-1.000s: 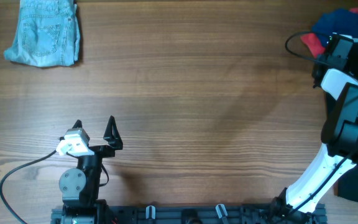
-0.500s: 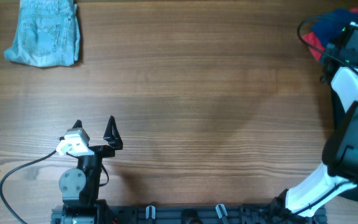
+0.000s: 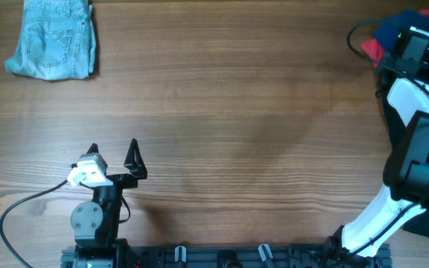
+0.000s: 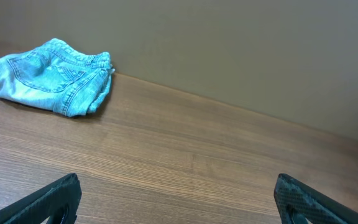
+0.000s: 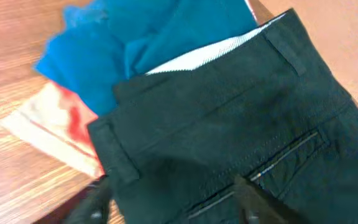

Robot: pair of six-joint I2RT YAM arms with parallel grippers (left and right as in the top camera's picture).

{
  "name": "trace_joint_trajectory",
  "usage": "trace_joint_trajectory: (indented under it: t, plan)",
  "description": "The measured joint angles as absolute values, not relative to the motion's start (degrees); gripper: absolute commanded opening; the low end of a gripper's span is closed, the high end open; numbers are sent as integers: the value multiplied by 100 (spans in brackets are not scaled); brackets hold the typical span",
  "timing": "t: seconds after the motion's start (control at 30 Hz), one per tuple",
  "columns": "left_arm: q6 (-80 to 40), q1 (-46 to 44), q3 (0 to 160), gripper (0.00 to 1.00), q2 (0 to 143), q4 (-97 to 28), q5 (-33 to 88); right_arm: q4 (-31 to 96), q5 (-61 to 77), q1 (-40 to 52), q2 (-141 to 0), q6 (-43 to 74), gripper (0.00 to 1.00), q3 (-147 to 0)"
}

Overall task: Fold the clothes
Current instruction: 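Lower the right gripper onto the black garment and grasp its edge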

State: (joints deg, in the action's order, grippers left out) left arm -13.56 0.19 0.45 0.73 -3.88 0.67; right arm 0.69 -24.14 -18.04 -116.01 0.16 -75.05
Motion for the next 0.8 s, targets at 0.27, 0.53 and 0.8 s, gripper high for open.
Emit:
trace_joint_trajectory:
  t: [0.27,0.53,0.8]
  plan:
    - [-1356,19,45,100,73,-388,67,-419,-2416,-1806,-12383,-484,88,-7603]
    - [-1356,19,45,100,73,-388,67,-797,-2799,-1708,-12667,-569,79,-7684]
    - [-1356,19,45,100,73,-388,67,-829,-2943,-1977,-12669,-589,66,-7752]
